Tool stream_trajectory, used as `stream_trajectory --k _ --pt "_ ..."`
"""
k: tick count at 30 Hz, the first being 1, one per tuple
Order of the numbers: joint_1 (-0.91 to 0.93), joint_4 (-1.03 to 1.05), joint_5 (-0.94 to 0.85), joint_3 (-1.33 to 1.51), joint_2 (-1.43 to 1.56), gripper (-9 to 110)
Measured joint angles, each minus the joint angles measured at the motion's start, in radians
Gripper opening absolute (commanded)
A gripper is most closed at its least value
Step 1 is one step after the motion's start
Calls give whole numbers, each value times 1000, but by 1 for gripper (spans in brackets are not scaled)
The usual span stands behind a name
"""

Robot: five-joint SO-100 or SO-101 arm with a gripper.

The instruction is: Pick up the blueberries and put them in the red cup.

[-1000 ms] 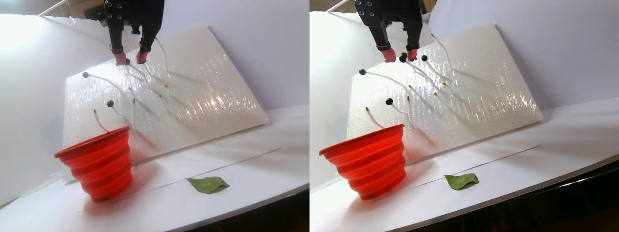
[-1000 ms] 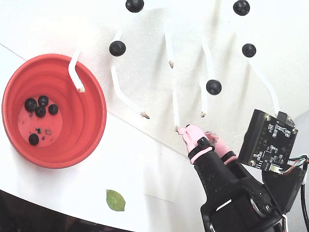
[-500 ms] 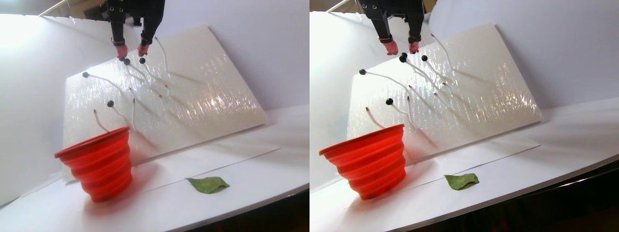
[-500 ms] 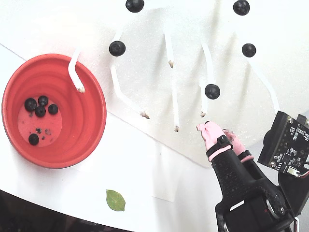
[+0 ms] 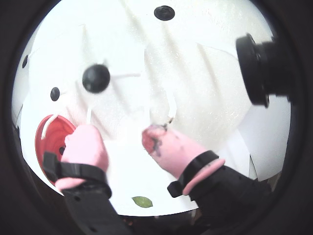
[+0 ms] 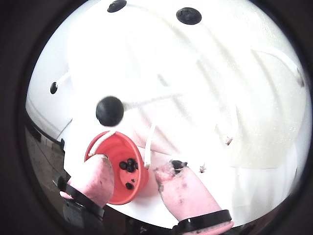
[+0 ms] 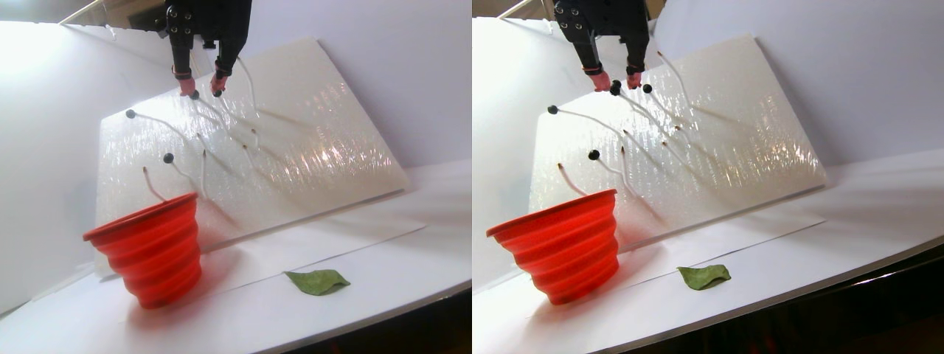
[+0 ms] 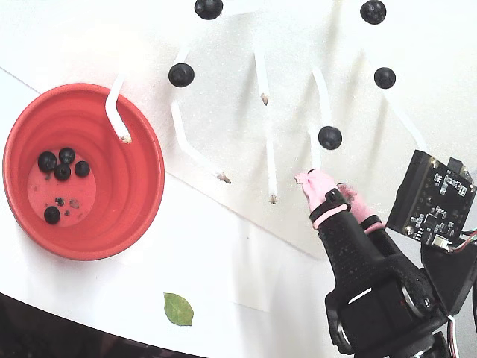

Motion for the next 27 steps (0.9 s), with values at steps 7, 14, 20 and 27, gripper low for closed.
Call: stream_trajectory --k 7,14,20,27 --pt "-9 -37 -21 -29 -35 18" --pt "-40 -58 -21 -29 -46 18" --pt "-41 -63 -41 -34 -67 18" --pt "-41 -94 -49 -66 -110 18"
